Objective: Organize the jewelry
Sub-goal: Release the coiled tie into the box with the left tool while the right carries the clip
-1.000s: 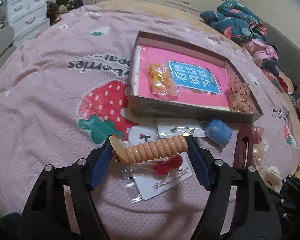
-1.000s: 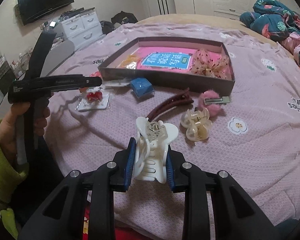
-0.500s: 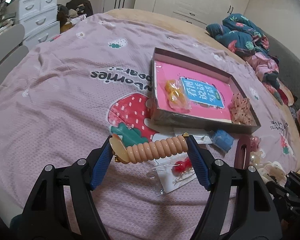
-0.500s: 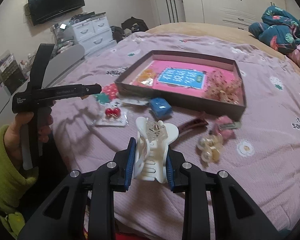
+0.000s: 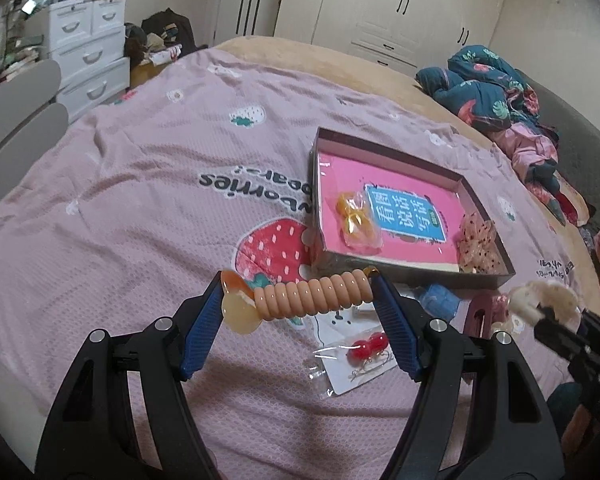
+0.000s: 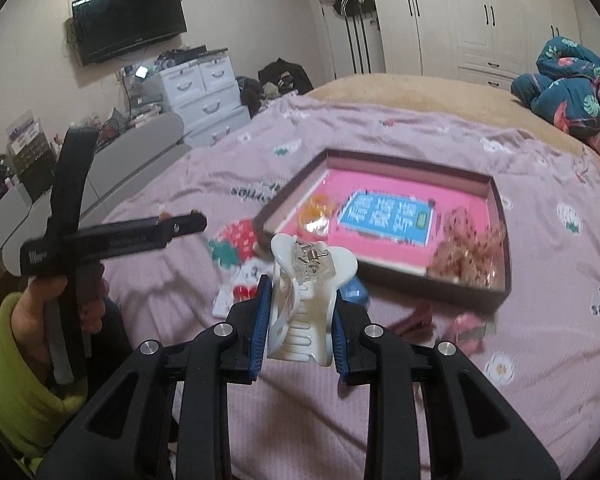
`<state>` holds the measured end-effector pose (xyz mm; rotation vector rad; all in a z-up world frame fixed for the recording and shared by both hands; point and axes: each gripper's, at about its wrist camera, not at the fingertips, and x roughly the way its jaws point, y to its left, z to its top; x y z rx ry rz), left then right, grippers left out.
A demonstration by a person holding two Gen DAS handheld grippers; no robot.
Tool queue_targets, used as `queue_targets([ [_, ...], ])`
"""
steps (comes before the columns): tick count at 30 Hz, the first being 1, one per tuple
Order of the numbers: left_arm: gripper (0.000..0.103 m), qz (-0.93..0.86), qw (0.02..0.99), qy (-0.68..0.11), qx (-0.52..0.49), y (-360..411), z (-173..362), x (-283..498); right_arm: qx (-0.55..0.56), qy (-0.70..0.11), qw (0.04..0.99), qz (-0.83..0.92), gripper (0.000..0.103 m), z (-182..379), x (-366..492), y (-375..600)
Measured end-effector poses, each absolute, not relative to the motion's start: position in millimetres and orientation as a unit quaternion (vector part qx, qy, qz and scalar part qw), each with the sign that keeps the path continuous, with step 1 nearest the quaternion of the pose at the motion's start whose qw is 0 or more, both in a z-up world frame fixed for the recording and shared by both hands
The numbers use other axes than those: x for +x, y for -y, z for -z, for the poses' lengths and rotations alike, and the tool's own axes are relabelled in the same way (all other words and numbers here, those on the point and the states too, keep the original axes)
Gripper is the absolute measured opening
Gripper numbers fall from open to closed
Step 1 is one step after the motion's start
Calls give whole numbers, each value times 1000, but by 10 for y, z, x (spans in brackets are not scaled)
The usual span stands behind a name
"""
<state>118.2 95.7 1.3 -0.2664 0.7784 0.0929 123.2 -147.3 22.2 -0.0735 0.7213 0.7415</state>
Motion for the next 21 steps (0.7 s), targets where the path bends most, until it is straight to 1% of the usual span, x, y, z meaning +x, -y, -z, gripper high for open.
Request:
queue_targets([
  [10, 64, -45, 925, -357, -124, -880, -273, 1304, -13, -311, 883, -351, 26, -527, 1466, 1525],
  [21, 64, -21, 931, -345, -115, -605, -438, 1700, 10, -280, 904, -323, 26, -779, 1762, 1738],
])
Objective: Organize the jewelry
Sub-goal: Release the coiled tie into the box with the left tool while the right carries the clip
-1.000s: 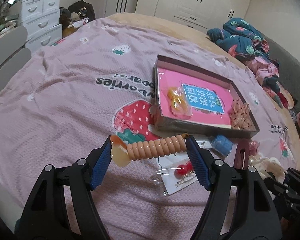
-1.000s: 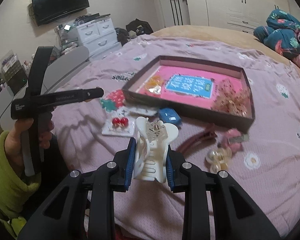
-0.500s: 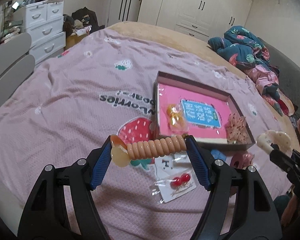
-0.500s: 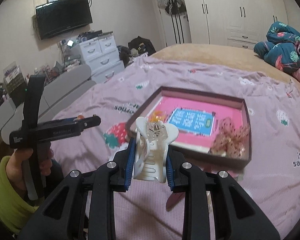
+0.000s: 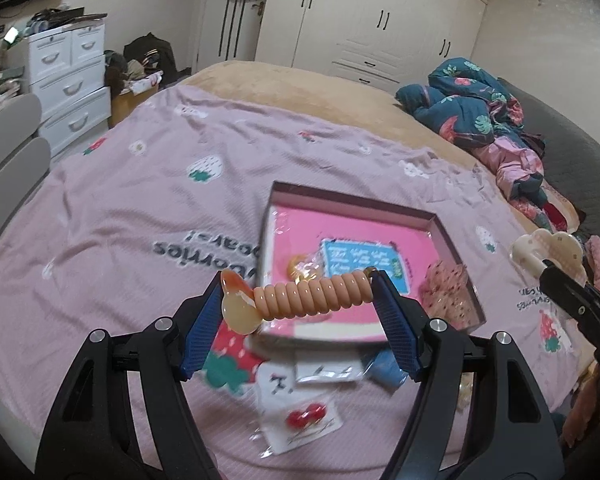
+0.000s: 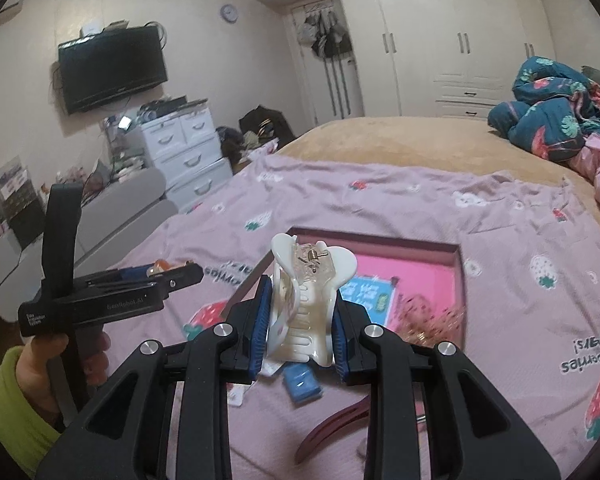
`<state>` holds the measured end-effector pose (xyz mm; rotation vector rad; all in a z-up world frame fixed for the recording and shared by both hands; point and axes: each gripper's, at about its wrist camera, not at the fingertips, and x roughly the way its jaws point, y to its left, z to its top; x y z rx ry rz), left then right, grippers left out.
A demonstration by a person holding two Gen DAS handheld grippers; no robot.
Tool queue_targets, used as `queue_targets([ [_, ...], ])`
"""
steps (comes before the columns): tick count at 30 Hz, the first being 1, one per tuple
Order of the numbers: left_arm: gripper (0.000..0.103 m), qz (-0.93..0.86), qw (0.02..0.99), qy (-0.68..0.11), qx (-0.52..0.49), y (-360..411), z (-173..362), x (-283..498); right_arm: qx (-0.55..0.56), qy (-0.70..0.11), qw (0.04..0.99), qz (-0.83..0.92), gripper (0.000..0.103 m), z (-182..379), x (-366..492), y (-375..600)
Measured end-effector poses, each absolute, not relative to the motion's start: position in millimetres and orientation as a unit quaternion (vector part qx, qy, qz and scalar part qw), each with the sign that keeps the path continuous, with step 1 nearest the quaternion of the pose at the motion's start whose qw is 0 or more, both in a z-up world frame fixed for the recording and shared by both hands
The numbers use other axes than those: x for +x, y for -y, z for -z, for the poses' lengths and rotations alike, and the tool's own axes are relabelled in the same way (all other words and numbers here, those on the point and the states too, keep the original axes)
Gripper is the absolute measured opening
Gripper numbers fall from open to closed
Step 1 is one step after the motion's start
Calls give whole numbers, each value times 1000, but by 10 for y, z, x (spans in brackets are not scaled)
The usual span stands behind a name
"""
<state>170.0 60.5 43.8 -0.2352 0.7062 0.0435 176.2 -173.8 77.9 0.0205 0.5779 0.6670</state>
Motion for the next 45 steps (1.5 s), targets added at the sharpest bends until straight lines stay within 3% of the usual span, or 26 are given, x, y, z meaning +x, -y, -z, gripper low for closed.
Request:
queue_targets([
  [13, 64, 11, 928, -362, -88, -288, -393, 2259, 47, -273, 922, -268, 26, -821, 2231, 2144],
  [27, 64, 36, 909, -410, -62, -52, 30, 2704, 32, -278, 926, -253, 26, -831, 2698, 2033],
  [45, 64, 51, 885, -463, -6, 166, 519, 2819, 8, -389, 895, -218, 26, 182, 3265, 1985],
])
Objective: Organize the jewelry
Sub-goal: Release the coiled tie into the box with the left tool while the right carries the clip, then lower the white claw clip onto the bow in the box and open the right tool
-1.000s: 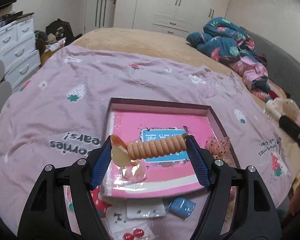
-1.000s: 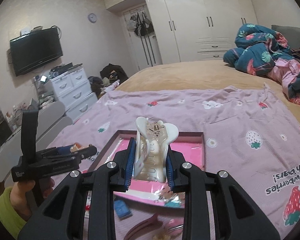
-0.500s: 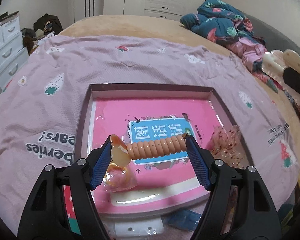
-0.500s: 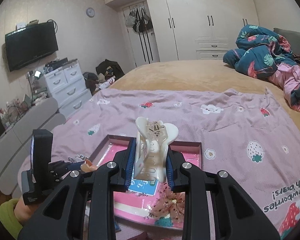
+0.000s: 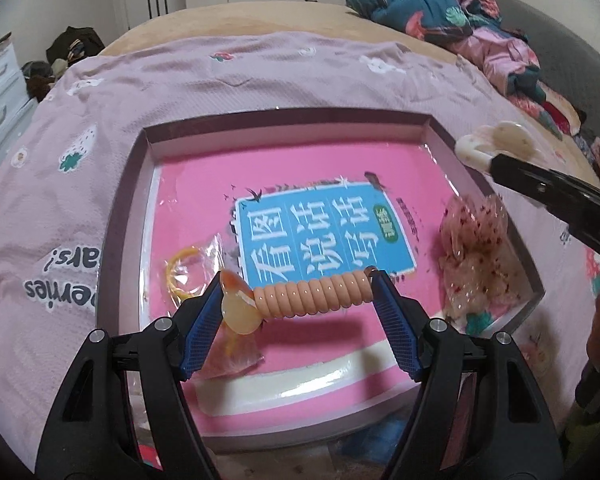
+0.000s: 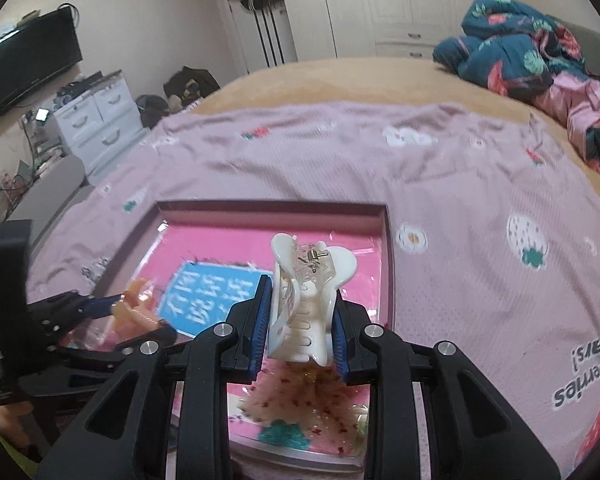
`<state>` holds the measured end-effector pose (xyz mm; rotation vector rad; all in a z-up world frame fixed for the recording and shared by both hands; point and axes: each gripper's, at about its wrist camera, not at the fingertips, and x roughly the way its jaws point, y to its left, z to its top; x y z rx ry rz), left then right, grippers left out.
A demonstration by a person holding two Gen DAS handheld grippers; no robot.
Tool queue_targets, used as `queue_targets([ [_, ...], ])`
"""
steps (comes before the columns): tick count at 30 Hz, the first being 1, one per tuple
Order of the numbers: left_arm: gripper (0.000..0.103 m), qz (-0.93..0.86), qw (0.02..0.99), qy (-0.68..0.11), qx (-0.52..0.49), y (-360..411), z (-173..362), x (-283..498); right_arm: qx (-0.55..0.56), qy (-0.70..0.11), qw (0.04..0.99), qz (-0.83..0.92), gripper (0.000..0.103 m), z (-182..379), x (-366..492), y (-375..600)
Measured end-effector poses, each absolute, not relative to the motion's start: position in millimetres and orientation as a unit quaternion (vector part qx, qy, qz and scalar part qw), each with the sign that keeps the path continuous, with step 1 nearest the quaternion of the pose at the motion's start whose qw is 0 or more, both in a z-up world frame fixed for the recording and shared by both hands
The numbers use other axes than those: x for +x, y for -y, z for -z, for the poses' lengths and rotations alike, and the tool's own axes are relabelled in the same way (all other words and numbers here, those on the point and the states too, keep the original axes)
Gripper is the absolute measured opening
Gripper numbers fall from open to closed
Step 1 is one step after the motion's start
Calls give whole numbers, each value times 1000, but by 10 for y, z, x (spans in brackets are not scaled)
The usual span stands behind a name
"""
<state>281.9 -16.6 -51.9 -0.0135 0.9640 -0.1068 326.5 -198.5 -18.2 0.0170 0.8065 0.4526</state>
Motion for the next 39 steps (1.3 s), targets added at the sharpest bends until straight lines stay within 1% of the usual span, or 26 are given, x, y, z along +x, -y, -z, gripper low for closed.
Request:
queue_targets([
  [11, 66, 53, 879, -474, 14, 235, 589, 2765, -9, -412, 892, -187, 26, 506, 3319, 1936],
  [15, 71, 52, 879, -474, 17, 238, 591, 2765, -5, -417, 890, -183, 27, 556, 3326, 1934],
  [17, 71, 52, 879, -474, 19, 232, 585, 2754, -1, -418, 890, -185, 29, 544, 3317, 1937],
  [21, 74, 51, 880, -472, 17, 215, 542, 2735, 9, -406, 894, -189, 43, 449, 3253, 1994],
  [23, 75, 51, 881, -470, 13, 198, 510, 2726, 18, -401, 896, -189, 44, 400, 3229, 2030],
  [26, 77, 51, 883, -466, 3, 154, 442, 2708, 32, -396, 898, -191, 50, 320, 3183, 2088],
  [28, 79, 50, 886, -460, -6, 109, 379, 2686, 37, -389, 901, -189, 56, 261, 3139, 2124],
  [35, 85, 35, 902, -428, -30, -61, 93, 2577, 44, -359, 914, -184, 73, 29, 2963, 2197],
  [37, 89, 30, 906, -421, -32, -97, 23, 2526, 40, -349, 918, -183, 81, -47, 2898, 2202],
  [39, 91, 26, 911, -409, -36, -152, -73, 2456, 38, -340, 922, -183, 83, -123, 2834, 2204],
])
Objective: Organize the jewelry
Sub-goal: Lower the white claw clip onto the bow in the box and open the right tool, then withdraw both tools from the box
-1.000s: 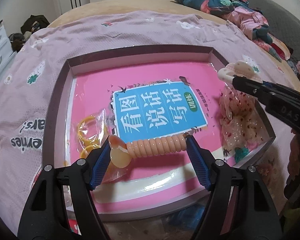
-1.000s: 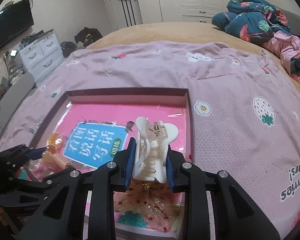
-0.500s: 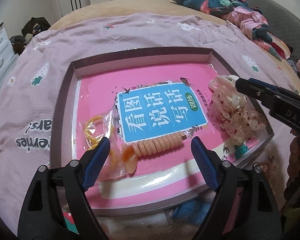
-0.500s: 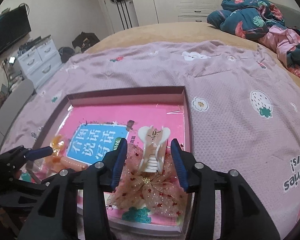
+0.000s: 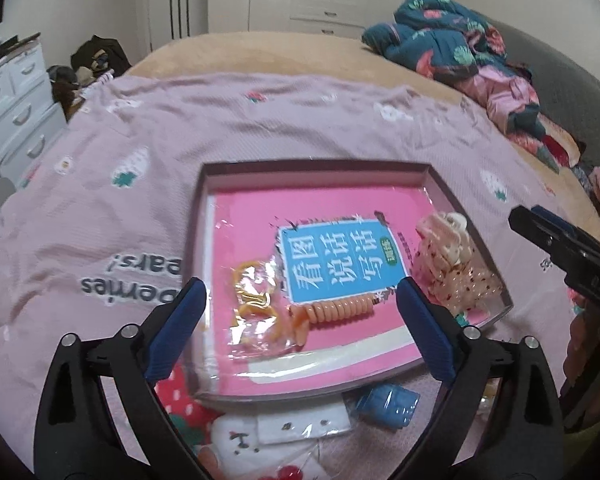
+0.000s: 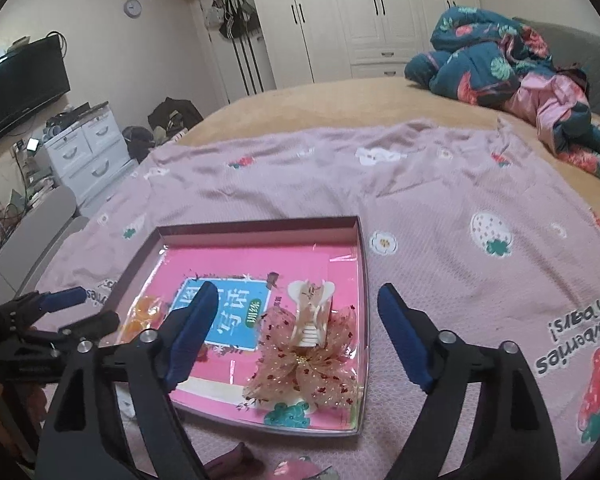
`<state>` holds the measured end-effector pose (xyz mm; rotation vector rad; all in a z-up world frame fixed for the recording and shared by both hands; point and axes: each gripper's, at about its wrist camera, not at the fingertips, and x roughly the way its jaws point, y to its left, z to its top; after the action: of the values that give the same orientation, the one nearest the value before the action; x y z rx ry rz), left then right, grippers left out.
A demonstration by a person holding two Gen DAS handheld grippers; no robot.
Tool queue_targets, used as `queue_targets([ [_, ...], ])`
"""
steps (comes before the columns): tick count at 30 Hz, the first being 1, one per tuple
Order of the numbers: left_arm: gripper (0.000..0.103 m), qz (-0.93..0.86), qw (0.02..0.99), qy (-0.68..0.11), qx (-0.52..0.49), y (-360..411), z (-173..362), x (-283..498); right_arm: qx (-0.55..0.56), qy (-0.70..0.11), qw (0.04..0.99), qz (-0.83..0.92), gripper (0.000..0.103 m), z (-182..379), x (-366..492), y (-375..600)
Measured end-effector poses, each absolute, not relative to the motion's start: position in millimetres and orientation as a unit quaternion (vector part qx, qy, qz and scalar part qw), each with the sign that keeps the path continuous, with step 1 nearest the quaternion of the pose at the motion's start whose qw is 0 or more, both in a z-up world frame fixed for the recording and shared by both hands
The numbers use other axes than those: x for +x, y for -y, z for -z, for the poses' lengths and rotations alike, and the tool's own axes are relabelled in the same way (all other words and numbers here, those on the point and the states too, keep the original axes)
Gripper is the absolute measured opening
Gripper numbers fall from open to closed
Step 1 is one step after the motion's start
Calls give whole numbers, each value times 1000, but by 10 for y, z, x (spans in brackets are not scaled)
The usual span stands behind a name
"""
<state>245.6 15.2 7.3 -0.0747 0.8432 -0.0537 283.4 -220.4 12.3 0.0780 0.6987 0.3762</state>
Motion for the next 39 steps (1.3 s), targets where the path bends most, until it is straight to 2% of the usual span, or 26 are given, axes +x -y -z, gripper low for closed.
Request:
queue_targets([
  [4, 93, 21, 918, -391, -59, -267, -230, 2353, 35, -322, 927, -188, 89, -289, 2689, 2198],
  [13, 93, 2, 935, -346, -77, -410, -562, 2094, 34, -268, 943, -194, 95, -679, 2309, 2240],
  [19, 93, -5, 944, -326, -51, -358, -721, 1891, 31, -252, 949, -189, 96, -825, 2108, 2305],
  [39, 93, -18, 949, -309, -64, -553, -811, 1258, 5, -259, 942, -215, 97, -906, 1528, 2179],
])
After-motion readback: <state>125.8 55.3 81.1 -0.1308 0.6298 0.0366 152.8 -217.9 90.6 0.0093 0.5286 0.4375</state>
